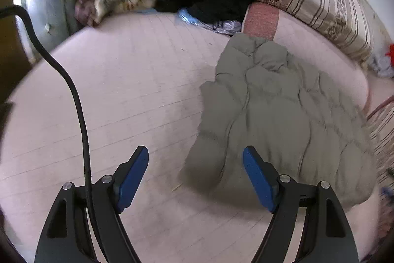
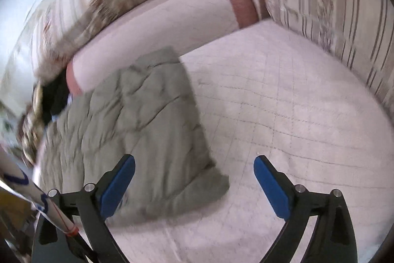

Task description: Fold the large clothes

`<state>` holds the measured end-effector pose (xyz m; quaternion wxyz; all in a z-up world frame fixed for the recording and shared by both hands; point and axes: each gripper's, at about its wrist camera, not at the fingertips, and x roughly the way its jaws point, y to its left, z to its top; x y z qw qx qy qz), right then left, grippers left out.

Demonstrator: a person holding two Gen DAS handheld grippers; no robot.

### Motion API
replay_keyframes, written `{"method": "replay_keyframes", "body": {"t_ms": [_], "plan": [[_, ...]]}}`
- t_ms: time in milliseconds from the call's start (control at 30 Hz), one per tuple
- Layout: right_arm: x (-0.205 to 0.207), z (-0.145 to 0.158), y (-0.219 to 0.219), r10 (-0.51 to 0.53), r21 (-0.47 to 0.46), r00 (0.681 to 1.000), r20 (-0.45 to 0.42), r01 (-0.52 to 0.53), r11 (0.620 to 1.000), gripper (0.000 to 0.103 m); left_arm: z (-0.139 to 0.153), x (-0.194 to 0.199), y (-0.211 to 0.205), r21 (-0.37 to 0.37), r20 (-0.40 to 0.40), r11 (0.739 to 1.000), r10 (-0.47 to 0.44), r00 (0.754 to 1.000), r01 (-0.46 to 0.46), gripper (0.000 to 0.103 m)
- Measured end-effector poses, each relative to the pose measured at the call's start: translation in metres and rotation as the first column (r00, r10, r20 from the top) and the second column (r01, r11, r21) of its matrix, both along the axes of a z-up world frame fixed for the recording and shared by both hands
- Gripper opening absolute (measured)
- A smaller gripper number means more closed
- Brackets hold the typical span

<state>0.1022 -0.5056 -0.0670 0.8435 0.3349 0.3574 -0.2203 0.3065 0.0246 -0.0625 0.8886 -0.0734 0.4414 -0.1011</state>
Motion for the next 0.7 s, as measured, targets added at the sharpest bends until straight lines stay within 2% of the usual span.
{"method": "replay_keyframes", "body": {"t_ms": [133,200,267,367,533,600,633,700], "plan": [[0.030,-0.038,-0.042,0.042,0.184,0.999,0.005,-0.042,0.982,0.101,-0.015,0.045,-0.001,-0.130,-0.065,0.990,-0.056,0.996,0.047,0.078],[0.045,-0.053,-0.053,0.055,0.228,0.998,0.017,-0.058,0.972,0.101,-0.028,0.064,-0.004,-0.201,-0.093,0.976,-0.110,0.990,0.090,0.078],[0.065,-0.073,-0.063,0.108,0.321,0.992,0.059,-0.122,0.939,0.102,-0.040,0.076,-0.003,-0.265,-0.107,0.956,-0.160,0.981,0.127,0.078],[0.089,-0.095,-0.061,0.173,0.388,0.982,0.081,-0.191,0.902,0.103,-0.059,0.090,0.004,-0.404,-0.143,0.904,-0.216,0.966,0.142,0.078],[0.119,-0.111,-0.053,0.272,0.426,0.951,0.144,-0.308,0.851,0.103,-0.078,0.104,0.003,-0.536,-0.156,0.823,-0.314,0.937,0.187,0.080],[0.126,-0.114,-0.050,0.300,0.432,0.941,0.159,-0.339,0.836,0.103,-0.084,0.107,-0.007,-0.581,-0.163,0.784,-0.378,0.912,0.221,0.084],[0.129,-0.115,-0.049,0.307,0.437,0.938,0.162,-0.347,0.830,0.103,-0.085,0.105,-0.015,-0.574,-0.165,0.782,-0.399,0.902,0.241,0.089],[0.138,-0.116,-0.046,0.327,0.445,0.928,0.177,-0.372,0.815,0.103,-0.080,0.099,-0.039,-0.496,-0.162,0.815,-0.426,0.890,0.299,0.090]]}}
